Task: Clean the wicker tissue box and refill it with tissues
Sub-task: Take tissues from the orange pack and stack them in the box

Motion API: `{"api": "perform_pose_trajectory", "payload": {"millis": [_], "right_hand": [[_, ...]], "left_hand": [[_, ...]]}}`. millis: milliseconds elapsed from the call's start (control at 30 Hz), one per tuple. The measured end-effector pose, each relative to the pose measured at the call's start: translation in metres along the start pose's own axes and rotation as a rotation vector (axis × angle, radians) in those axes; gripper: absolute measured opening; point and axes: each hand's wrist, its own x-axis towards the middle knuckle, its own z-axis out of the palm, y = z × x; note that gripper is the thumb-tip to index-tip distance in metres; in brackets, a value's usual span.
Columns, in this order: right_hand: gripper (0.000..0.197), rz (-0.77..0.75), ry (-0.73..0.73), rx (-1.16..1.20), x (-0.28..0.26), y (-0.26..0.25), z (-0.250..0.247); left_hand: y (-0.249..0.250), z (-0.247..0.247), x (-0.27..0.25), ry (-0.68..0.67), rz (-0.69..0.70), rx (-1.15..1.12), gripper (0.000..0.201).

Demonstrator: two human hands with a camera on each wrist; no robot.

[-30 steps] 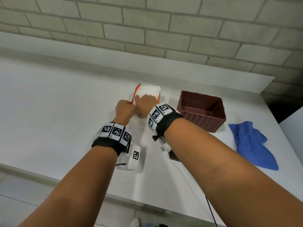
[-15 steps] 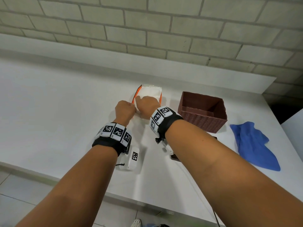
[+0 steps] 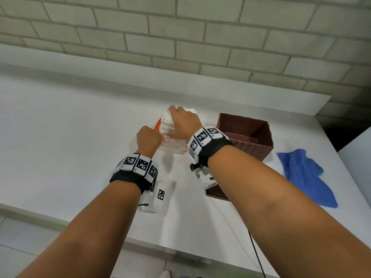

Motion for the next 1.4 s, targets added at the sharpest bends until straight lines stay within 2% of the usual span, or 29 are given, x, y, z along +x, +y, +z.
{"api": "perform_pose_trajectory", "payload": {"millis": [100,233,367,500,567,633,667,700,733,800,833,933,1000,1067,1100,1167,1333,1400], "right_hand": [[0.061,0.044,0.112,0.053,-0.002,0.004,-0.01],[0.059,0.1,0.185,0.152,-0.005,0.009,-0.031],[0.057,0.167,0.238,0.342,-0.01,0.02,-0.05],[0.056,0.307,0.298,0.773,-0.017,0.041,-0.073],[0.048,0.35,0.345,0.994,-0.024,0.055,-0.083],[0.025,0.388,0.368,1.183,-0.033,0.07,-0.09],[0.011,0.421,0.352,1.268,-0.038,0.078,-0.09],[0.006,0.441,0.323,1.368,-0.043,0.085,-0.089],[0.013,0.45,0.284,1.46,-0.046,0.094,-0.086],[0.03,0.434,0.221,1.636,-0.053,0.11,-0.076],[0.032,0.419,0.204,1.698,-0.058,0.114,-0.072],[0.037,0.43,0.214,1.849,-0.075,0.125,-0.066],[0.062,0.506,0.189,1.931,-0.084,0.132,-0.063],[0.092,0.543,0.112,1.957,-0.094,0.138,-0.064],[0.094,0.545,0.075,1.943,-0.098,0.142,-0.065],[0.079,0.568,0.058,1.796,-0.107,0.145,-0.068],[0.04,0.63,0.108,1.468,-0.111,0.145,-0.072],[0.045,0.676,0.1,1.454,-0.114,0.15,-0.072]], "left_hand": [[0.002,-0.001,-0.004,0.015,0.011,-0.008,0.02],[0.009,-0.006,-0.015,0.033,0.014,-0.001,0.037],[0.02,-0.011,-0.025,0.039,0.064,-0.069,0.02],[0.051,-0.014,-0.035,0.055,0.272,-0.272,0.051],[0.069,-0.013,-0.032,-0.032,0.291,-0.462,0.059],[0.083,-0.013,-0.031,-0.146,0.18,-0.648,0.077],[0.087,-0.012,-0.029,-0.234,0.114,-0.711,0.089],[0.089,-0.01,-0.026,-0.342,0.074,-0.75,0.095],[0.093,-0.008,-0.03,-0.443,0.06,-0.78,0.087],[0.1,-0.003,-0.039,-0.626,0.074,-0.797,0.051],[0.102,0.002,-0.04,-0.689,0.07,-0.817,0.042],[0.105,0.014,-0.049,-0.756,0.022,-0.843,0.03],[0.108,0.024,-0.052,-0.768,-0.006,-0.817,0.02],[0.11,0.031,-0.056,-0.767,-0.028,-0.773,0.017],[0.111,0.033,-0.057,-0.77,-0.045,-0.772,0.019],[0.113,0.038,-0.059,-0.771,-0.075,-0.773,0.029],[0.126,0.048,-0.07,-0.83,-0.034,-0.658,0.019],[0.128,0.051,-0.069,-0.814,-0.02,-0.591,0.017]]}}
